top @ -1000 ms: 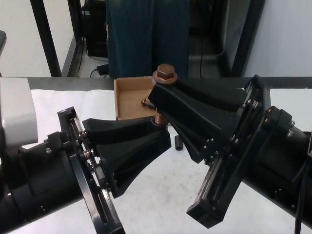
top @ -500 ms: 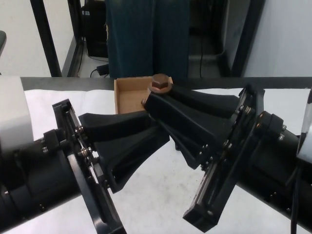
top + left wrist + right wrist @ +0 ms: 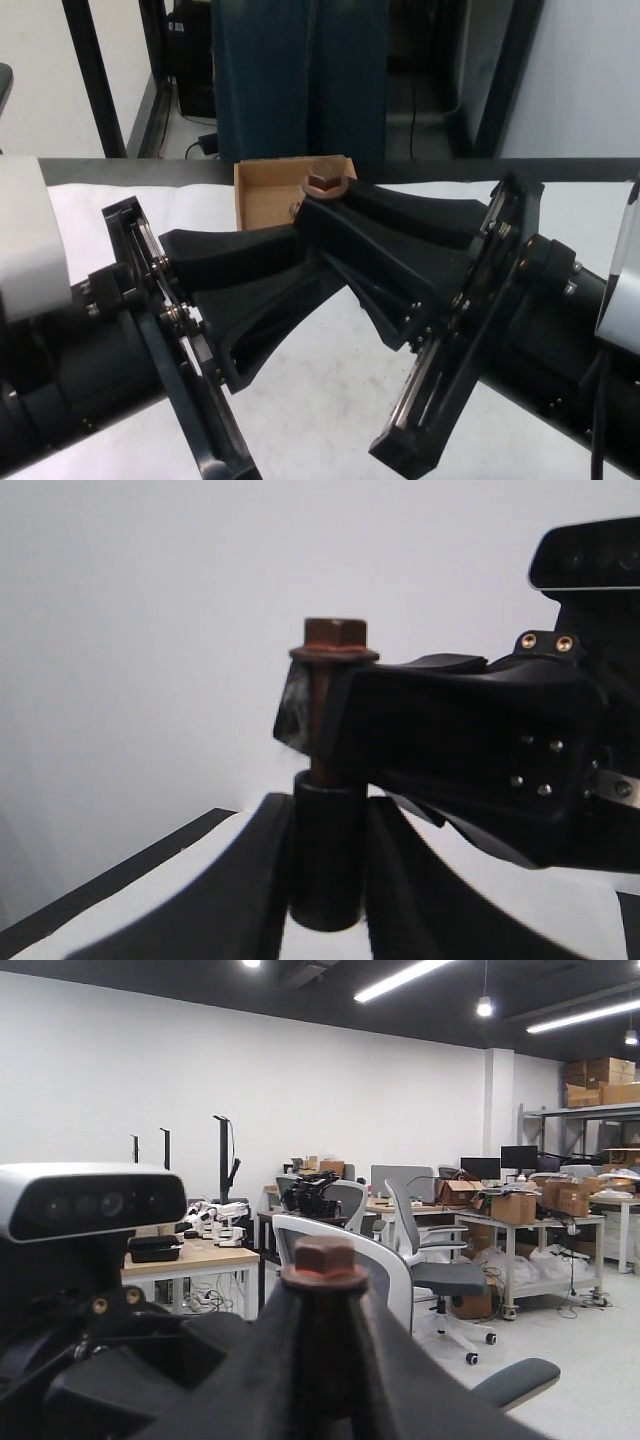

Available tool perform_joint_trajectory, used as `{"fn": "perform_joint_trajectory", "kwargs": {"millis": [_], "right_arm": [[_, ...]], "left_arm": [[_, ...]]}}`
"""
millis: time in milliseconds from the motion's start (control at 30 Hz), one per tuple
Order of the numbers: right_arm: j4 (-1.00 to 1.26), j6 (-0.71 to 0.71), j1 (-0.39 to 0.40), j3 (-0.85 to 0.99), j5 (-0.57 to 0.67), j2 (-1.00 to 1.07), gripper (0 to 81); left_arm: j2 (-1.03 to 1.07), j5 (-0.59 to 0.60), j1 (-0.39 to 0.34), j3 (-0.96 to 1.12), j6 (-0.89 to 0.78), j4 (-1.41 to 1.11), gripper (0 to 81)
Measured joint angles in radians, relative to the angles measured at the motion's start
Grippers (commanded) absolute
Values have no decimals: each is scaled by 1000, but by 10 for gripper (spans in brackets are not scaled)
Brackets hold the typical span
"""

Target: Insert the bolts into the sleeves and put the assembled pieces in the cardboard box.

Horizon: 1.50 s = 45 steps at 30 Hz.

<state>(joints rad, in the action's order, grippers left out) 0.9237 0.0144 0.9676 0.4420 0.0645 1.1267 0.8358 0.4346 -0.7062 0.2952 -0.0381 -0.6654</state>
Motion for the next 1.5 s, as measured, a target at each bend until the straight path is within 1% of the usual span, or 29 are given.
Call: {"fn": "perform_joint_trajectory", "kwargs": {"millis": [367,400,467,500,567,600,633,667,1000,1100,1200,1400,1500], "right_arm": [[-16,44,0,0,-5,0,3],[-16,46,0,0,-5,0,24],[-18,46,0,0,-8,0,106],[-18,46,0,0,-12,0,179],[-18,49,0,0,-27,0,364],[-18,50,0,0,-37,0,442],[-18,50,0,0,-44,0,480],[-18,52,-2,0,-46,0,494],[-18,52,-2,0,-49,0,489],[-11,52,-2,-1,-4,0,489],[10,4,-2,-5,97,0,489],[14,-14,-2,-6,130,0,489],[14,126,-5,-6,122,0,489]], "left_arm": [[0,-2,0,0,0,9,9],[0,-1,0,0,2,13,9],[0,-1,0,0,2,15,9],[0,-1,0,0,2,15,9],[0,-1,0,0,2,18,9],[0,-1,0,0,2,18,9],[0,-1,0,0,2,18,9],[0,-1,0,0,2,18,9],[0,7,0,0,9,22,9],[0,3,0,0,19,24,9],[0,-28,0,0,32,45,9],[0,-45,0,0,47,64,9],[0,-57,0,0,83,63,9]]}}
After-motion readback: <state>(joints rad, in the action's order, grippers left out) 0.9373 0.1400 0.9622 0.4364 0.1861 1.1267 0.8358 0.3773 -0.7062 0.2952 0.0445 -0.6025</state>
